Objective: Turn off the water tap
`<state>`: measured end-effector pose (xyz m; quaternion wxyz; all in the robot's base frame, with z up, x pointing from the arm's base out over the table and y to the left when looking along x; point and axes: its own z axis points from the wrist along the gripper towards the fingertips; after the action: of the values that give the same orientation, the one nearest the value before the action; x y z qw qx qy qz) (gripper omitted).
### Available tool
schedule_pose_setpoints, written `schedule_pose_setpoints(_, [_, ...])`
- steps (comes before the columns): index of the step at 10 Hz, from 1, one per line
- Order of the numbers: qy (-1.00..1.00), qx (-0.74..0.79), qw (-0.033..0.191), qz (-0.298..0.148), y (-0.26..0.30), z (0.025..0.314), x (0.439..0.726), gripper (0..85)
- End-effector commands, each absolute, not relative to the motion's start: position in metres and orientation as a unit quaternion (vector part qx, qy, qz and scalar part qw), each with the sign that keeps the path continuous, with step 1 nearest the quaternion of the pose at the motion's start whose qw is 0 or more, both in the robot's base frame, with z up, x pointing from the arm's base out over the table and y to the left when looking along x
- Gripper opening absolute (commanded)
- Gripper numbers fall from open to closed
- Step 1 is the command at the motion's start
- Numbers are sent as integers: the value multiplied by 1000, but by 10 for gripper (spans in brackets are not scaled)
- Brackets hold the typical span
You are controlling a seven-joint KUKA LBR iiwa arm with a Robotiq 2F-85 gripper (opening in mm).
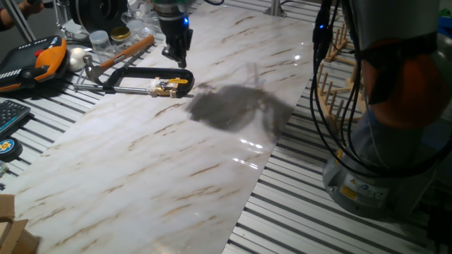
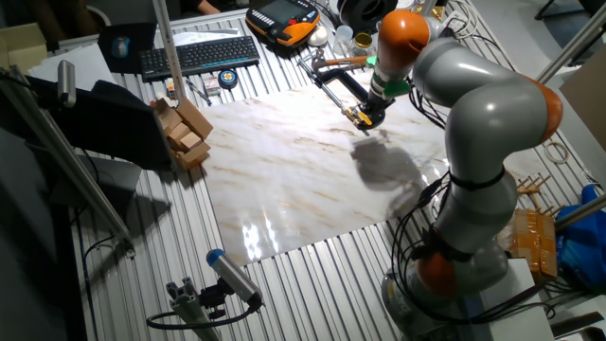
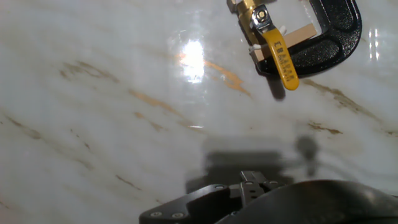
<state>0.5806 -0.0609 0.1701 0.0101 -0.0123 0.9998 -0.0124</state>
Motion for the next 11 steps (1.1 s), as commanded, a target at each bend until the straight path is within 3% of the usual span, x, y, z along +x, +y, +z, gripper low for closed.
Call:
schedule_pose_setpoints(1, [1000,-16,11,-14,-64,168,586,0])
schedule_pose_setpoints(11, [999,-32,22,-3,-92,148,600,0])
